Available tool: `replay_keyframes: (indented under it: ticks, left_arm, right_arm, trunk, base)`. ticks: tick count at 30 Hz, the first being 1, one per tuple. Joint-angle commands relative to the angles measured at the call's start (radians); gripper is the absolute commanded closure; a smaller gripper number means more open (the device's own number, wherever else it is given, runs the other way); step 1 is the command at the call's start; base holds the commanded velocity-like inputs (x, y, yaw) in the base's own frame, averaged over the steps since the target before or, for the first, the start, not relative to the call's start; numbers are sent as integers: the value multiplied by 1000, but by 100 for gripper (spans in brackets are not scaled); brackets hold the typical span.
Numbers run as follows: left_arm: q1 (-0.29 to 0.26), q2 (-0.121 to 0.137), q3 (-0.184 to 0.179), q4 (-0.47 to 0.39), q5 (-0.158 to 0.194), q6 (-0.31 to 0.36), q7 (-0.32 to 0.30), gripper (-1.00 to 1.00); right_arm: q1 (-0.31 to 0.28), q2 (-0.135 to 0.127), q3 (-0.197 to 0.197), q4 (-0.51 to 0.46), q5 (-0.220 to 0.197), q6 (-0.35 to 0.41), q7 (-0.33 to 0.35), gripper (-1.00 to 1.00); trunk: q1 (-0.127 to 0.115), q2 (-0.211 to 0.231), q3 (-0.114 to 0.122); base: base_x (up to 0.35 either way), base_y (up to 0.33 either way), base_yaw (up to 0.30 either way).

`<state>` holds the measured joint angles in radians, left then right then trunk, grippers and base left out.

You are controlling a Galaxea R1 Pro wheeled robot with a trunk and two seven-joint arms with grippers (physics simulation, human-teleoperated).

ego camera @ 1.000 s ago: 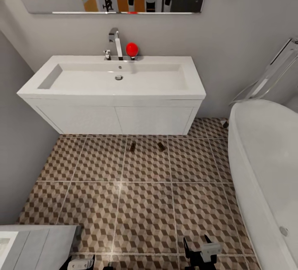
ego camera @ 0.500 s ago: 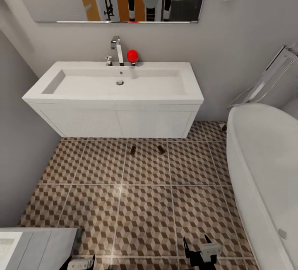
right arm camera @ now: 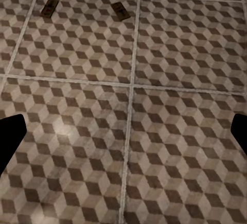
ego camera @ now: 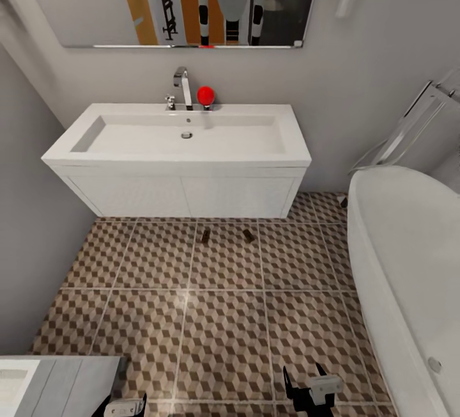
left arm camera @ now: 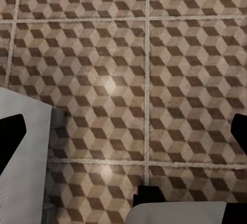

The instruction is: Take the four mousetraps from the cabinet in the bathroom and place them on the bathroom floor. Make sure all four end up on the same floor surface, and ensure that at least two of them are either under or directly next to the same bathroom sink.

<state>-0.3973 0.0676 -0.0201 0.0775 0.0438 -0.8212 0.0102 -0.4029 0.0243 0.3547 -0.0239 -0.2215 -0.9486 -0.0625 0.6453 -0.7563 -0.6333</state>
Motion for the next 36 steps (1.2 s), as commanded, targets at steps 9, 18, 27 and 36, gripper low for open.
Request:
replay_keyframes:
  ticks: [9, 18, 27, 36]
  left_arm:
    - [-2, 0, -3, 4, 4, -6, 1, -100]
    - [-2, 0, -3, 4, 4, -6, 1, -100]
    - [-2, -1, -3, 4, 4, -6, 1, -100]
    - [-2, -1, -3, 4, 4, -6, 2, -100]
  right_arm:
    - [-1, 0, 9, 1, -4, -2, -7, -100]
    - [-1, 0, 9, 1, -4, -2, -7, -100]
    - [-1, 0, 9, 1, -4, -2, -7, -100]
    - [-1, 0, 9, 1, -4, -2, -7, -100]
  trunk:
    - [-34, 63, 42]
    - [-69, 126, 85]
    - [-103, 189, 127]
    - [-138, 252, 170]
  base:
    - [0, 0, 0]
    - [0, 0, 0]
    - [0, 0, 0]
    - [0, 0, 0]
